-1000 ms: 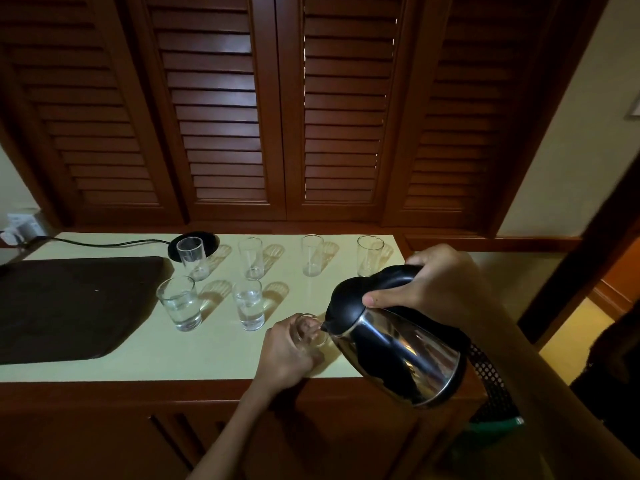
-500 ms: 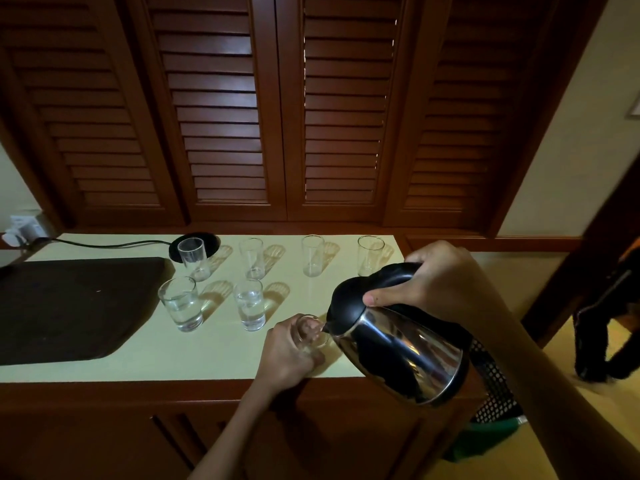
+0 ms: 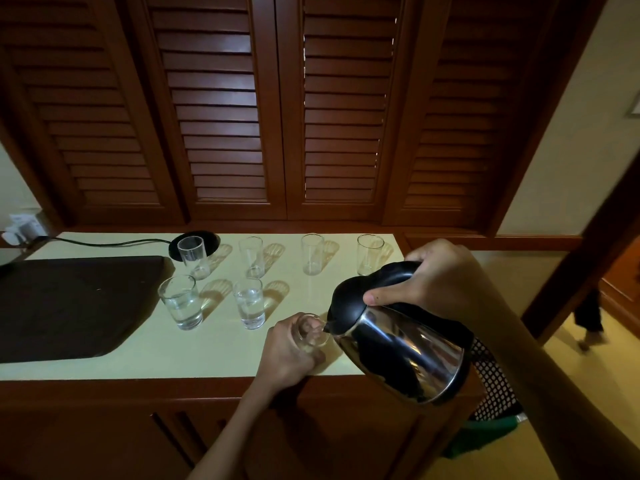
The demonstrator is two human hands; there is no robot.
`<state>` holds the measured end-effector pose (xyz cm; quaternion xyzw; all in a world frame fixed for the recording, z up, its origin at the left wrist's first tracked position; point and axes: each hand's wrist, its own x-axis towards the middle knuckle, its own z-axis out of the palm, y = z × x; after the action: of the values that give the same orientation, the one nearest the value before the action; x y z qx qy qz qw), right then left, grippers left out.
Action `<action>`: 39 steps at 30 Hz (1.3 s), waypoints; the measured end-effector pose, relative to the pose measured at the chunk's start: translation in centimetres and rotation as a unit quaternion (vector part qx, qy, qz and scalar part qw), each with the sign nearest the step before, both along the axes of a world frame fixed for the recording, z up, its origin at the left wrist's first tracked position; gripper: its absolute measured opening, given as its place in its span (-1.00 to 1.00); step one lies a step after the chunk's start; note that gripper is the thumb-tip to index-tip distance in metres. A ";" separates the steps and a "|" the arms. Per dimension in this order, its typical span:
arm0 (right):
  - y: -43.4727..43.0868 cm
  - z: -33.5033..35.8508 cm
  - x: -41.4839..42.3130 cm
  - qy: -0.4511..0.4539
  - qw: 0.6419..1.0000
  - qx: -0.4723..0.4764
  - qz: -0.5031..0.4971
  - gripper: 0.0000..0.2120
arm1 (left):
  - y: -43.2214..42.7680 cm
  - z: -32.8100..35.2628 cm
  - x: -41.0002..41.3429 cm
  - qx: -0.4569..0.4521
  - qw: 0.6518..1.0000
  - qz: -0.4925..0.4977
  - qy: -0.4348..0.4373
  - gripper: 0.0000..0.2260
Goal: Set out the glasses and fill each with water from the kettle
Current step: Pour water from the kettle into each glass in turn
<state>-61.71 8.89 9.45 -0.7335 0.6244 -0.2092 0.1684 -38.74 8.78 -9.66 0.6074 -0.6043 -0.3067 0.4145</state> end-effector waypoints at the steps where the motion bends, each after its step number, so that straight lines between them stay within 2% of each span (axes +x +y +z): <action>1: 0.0 0.1 0.0 0.003 1.000 0.004 -0.001 -0.33 | 0.0 0.0 0.0 0.000 1.000 0.001 -0.002 -0.67; 6: 0.0 0.1 -0.2 -0.005 1.000 -0.002 -0.003 -0.44 | -0.2 -0.1 0.0 0.007 1.000 0.001 0.000 -0.66; 14: 0.2 0.0 -0.4 -0.010 1.000 -0.002 0.005 -0.42 | -0.2 0.1 -0.2 0.003 1.000 -0.005 0.010 -0.67; 16: 0.1 -0.1 -0.4 -0.008 1.000 0.002 -0.002 -0.30 | -0.1 0.1 -0.3 0.002 1.000 -0.005 0.012 -0.68; 21: 0.4 0.0 -1.0 -0.061 0.998 0.027 -0.010 0.15 | -0.3 0.0 -0.4 0.006 1.000 -0.002 0.028 -0.71; 22: 0.6 -0.1 -1.2 -0.062 0.998 0.026 -0.015 0.19 | -0.3 0.0 -0.4 0.007 1.000 -0.005 0.029 -0.72; 23: 0.6 -0.3 -1.3 -0.057 0.998 0.021 -0.016 0.15 | -0.4 0.0 -0.4 0.009 0.999 -0.009 0.032 -0.72; 26: 0.8 -0.9 -1.7 -0.031 0.999 0.013 -0.020 -0.15 | -0.7 0.0 -0.4 0.013 0.999 -0.015 0.043 -0.72; 28: 0.9 -1.5 -2.3 -0.057 0.997 0.010 -0.042 -0.28 | -1.3 0.0 -0.5 0.007 0.998 -0.019 0.055 -0.74; 34: 1.9 -3.6 -4.0 -0.189 0.976 -0.010 -0.104 -0.41 | -4.5 -0.7 -1.4 0.001 0.992 0.015 0.123 -0.68; 39: 3.1 -4.7 -5.4 -0.231 0.963 0.003 -0.141 -0.43 | -7.1 -1.8 -2.1 0.009 0.989 0.072 0.132 -0.66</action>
<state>-67.13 11.97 4.78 -0.5688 0.6663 -0.3930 0.2794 -40.87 1.68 -11.49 0.6070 -0.4967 -0.3588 0.5060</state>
